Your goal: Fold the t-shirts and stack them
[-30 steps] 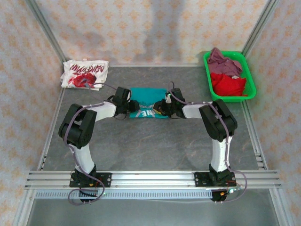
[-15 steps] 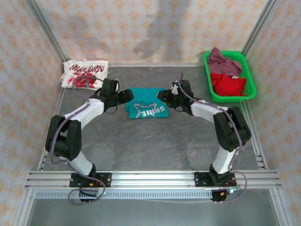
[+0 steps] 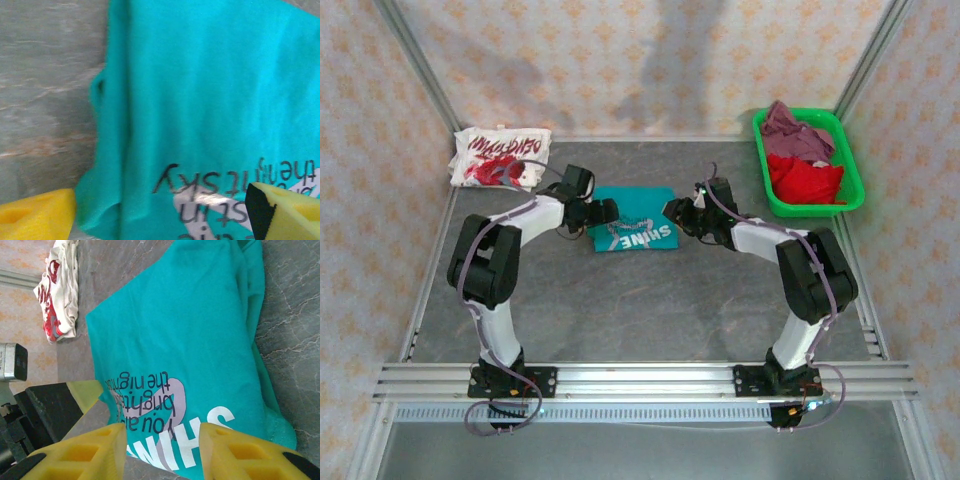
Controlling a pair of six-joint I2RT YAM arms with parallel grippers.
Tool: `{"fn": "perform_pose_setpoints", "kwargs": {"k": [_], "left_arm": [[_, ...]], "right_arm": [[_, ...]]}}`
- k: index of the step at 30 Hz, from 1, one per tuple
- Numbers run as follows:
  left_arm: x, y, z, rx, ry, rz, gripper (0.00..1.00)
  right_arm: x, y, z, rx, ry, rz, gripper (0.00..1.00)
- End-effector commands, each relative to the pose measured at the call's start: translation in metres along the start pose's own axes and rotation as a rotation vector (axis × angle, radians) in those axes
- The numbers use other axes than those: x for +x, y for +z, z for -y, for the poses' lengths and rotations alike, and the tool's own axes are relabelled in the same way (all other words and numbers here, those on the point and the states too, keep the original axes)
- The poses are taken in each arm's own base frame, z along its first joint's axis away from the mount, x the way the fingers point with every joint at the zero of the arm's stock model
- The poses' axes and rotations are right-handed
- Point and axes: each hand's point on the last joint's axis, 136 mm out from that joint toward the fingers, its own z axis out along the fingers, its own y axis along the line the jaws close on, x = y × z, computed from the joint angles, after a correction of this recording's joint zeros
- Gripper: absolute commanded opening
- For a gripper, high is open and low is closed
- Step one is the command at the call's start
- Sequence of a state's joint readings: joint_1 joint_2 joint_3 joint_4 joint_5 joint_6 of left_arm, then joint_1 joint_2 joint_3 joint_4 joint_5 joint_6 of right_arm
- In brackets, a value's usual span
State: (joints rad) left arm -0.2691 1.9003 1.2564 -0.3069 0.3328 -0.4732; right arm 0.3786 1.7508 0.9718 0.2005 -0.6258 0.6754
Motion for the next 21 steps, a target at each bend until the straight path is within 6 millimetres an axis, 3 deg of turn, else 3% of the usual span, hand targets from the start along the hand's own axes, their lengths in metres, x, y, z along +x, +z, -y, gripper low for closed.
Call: {"fn": "perform_pose_setpoints", "kwargs": {"k": [1,10,17,21], "left_arm": [[0.003,0.015,0.002,-0.014,0.005,-0.025,0.89],[0.005,0.026,-0.004,-0.084,0.023,-0.030,0.86],[0.014,0.044,-0.004,-0.079,0.027,-0.033,0.61],[0.017,0.052,-0.007,-0.078,0.022,-0.036,0.33]], "right_arm": [[-0.004,-0.008,-0.005,-0.016,-0.033,0.033,0.42],[-0.001,-0.016,-0.001,-0.021,-0.032,0.039,0.42],[-0.001,-0.015,-0.001,-0.052,-0.006,0.031,0.42],[-0.003,-0.017,0.002,-0.048,-0.002,0.036,0.42]]}}
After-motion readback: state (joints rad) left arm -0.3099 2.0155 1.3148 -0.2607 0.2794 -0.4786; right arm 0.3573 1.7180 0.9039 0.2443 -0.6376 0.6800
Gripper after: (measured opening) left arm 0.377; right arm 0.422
